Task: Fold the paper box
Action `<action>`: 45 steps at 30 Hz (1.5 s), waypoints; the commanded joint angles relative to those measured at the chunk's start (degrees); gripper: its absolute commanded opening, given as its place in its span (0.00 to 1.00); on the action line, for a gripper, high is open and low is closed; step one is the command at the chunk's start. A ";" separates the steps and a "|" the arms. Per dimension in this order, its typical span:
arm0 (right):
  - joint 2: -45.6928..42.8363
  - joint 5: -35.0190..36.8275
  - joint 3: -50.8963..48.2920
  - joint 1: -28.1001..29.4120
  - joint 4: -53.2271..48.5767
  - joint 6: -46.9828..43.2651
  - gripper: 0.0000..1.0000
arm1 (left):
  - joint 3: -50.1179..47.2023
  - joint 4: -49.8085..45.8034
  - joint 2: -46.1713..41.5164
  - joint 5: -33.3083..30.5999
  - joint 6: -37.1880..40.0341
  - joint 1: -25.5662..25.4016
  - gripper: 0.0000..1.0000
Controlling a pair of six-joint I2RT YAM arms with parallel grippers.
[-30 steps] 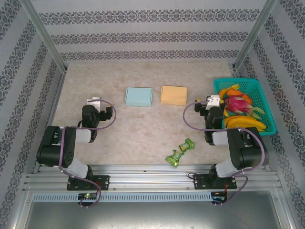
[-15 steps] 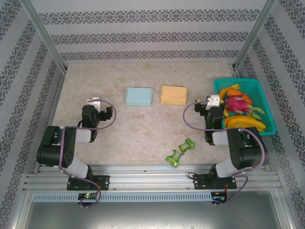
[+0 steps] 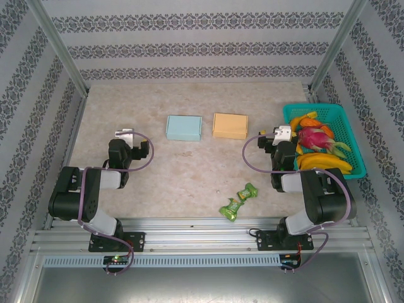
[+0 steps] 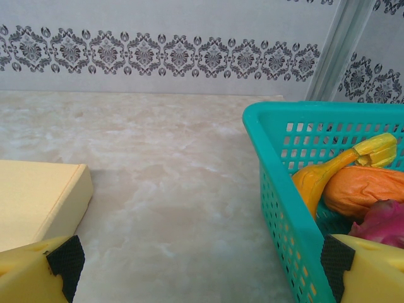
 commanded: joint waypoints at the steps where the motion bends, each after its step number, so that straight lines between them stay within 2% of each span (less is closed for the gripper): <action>1: 0.75 -2.18 -0.43 -0.76 -4.81 3.43 0.98 | 0.00 0.62 0.55 0.68 0.58 0.65 1.00; 38: 0.85 -2.39 0.40 -0.84 -5.37 3.44 0.98 | -0.02 0.63 0.54 0.68 0.58 0.65 1.00; 39: 1.04 -3.09 1.71 -1.08 -6.01 3.62 0.98 | -0.04 0.62 0.60 0.68 0.59 0.64 1.00; 41: 1.20 -9.26 2.92 -2.51 -8.18 3.47 0.98 | 0.02 0.63 0.61 0.72 0.58 0.69 1.00; 45: 1.02 -9.48 2.23 -2.58 -7.09 3.04 0.98 | 0.02 0.62 0.60 0.68 0.58 0.66 1.00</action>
